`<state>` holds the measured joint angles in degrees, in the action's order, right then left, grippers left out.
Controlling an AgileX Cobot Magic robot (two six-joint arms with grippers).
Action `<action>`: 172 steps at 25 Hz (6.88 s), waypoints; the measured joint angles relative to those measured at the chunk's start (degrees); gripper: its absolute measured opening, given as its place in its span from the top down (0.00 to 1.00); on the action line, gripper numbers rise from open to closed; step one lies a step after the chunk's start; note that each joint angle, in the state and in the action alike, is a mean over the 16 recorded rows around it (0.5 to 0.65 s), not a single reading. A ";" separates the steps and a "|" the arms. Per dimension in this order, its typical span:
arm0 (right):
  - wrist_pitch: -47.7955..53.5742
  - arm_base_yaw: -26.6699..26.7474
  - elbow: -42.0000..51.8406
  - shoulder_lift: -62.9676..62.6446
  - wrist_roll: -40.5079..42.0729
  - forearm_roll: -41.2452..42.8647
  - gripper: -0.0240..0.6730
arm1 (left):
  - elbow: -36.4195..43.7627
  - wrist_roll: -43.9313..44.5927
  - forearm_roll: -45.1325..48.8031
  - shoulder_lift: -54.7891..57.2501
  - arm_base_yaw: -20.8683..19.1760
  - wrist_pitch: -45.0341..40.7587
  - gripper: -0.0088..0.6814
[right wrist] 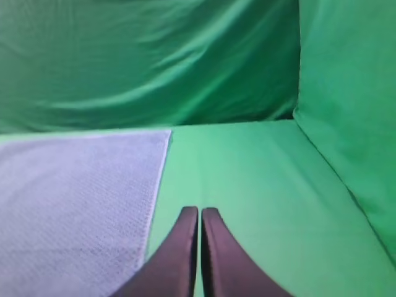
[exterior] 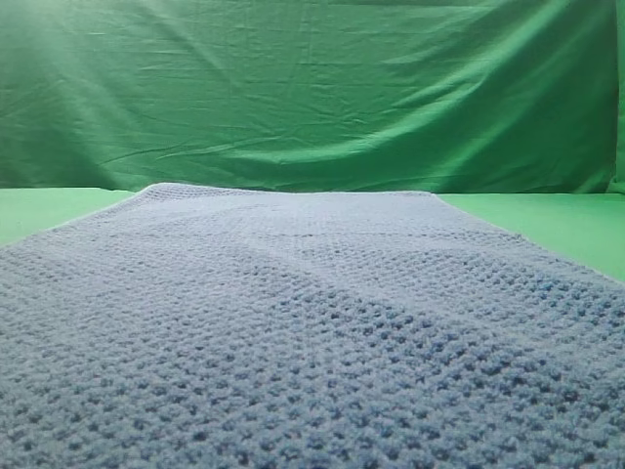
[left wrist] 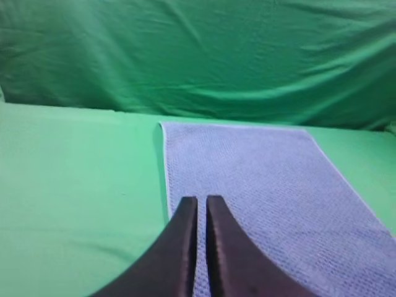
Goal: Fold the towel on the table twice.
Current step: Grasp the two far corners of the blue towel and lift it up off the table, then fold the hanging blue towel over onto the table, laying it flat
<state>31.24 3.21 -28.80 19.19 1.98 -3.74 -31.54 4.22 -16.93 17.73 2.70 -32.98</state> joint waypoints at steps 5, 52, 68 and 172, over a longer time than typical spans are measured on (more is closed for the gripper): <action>8.37 2.56 -7.00 11.24 3.50 0.30 0.97 | -4.75 0.18 0.63 9.83 1.93 -6.09 0.89; 15.37 17.81 -51.02 94.25 -7.88 3.16 0.05 | -43.15 -3.82 8.06 88.62 7.93 -10.11 0.19; 13.10 17.11 -51.41 97.30 -8.60 5.10 0.03 | -43.77 -4.31 10.92 94.62 8.23 -7.54 0.06; 17.99 16.24 -19.30 43.12 -9.98 -0.43 0.97 | -17.22 4.37 -8.05 47.15 11.36 -11.90 0.99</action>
<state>49.24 19.45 -48.10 62.31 -8.00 -4.16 -48.76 8.59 -24.98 64.88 14.06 -44.88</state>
